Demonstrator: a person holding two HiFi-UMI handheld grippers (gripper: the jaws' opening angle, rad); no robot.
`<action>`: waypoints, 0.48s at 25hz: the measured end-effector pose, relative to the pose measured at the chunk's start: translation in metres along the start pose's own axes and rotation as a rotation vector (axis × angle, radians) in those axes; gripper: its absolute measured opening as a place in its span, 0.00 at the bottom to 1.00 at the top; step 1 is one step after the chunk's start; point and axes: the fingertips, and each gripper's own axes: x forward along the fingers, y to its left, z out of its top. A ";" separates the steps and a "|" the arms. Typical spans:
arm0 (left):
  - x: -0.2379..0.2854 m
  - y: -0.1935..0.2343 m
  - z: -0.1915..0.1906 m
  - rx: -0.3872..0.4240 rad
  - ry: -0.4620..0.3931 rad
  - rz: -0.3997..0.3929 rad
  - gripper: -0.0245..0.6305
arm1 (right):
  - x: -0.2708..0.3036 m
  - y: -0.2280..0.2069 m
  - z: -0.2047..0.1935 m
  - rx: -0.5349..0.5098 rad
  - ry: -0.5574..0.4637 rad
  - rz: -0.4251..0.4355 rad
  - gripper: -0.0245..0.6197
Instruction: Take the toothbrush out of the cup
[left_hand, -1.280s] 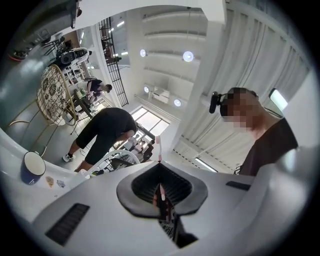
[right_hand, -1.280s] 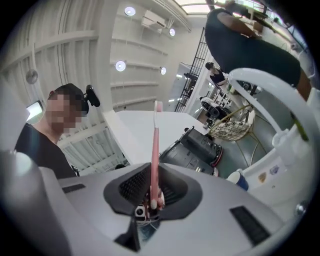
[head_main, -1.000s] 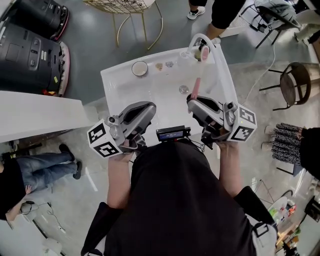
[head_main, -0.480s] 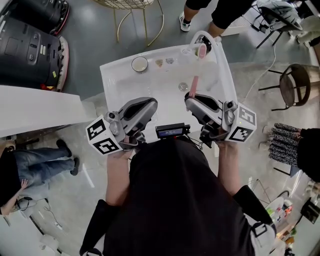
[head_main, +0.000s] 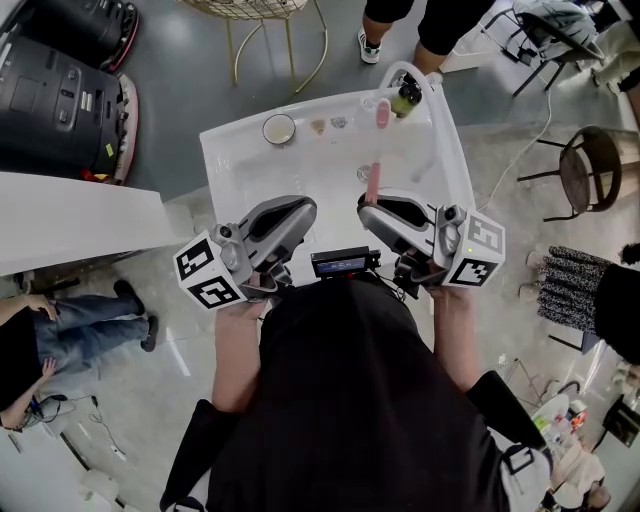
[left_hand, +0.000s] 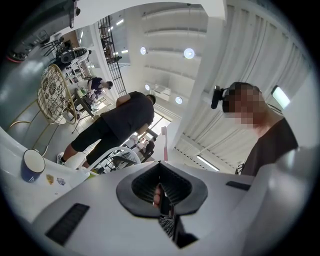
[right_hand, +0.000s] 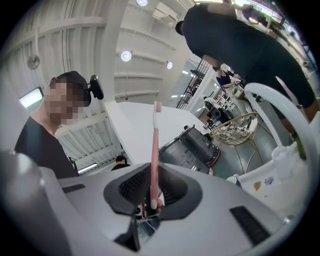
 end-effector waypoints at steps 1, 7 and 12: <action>0.000 0.000 0.000 0.000 0.001 0.001 0.05 | -0.001 0.000 0.000 0.000 0.000 0.001 0.12; 0.001 -0.001 0.000 -0.007 0.004 0.003 0.05 | 0.001 0.003 0.002 -0.001 0.003 0.007 0.12; 0.002 -0.001 -0.001 -0.012 0.007 0.001 0.05 | 0.002 0.004 0.001 -0.001 0.009 0.009 0.12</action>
